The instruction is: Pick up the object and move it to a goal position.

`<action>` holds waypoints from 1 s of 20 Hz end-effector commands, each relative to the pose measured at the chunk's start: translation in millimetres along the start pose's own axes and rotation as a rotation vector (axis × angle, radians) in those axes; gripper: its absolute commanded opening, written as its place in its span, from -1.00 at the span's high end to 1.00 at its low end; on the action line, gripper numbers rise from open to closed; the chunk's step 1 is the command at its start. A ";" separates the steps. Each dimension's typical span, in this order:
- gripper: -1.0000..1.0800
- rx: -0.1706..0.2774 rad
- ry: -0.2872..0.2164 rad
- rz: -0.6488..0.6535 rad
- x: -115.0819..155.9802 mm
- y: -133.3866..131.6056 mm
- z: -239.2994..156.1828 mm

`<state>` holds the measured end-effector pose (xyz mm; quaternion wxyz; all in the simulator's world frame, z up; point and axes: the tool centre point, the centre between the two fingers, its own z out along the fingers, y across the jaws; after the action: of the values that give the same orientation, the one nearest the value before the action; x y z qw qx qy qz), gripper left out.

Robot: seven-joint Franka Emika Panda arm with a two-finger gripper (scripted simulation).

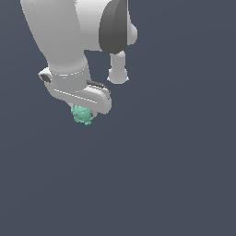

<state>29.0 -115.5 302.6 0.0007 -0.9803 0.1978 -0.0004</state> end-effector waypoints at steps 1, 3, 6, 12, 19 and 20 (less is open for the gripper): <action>1.00 0.000 -0.001 -0.001 7.0 14.2 -25.3; 1.00 0.000 -0.001 -0.001 12.7 24.3 -43.3; 1.00 -0.001 -0.001 -0.001 20.2 37.2 -67.0; 1.00 -0.001 -0.001 -0.001 33.1 58.3 -105.5; 1.00 -0.001 -0.001 -0.002 45.1 76.5 -139.1; 1.00 -0.001 -0.001 -0.002 46.5 78.6 -142.9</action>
<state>40.6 -202.2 439.0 0.0000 -0.9803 0.1973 -0.0002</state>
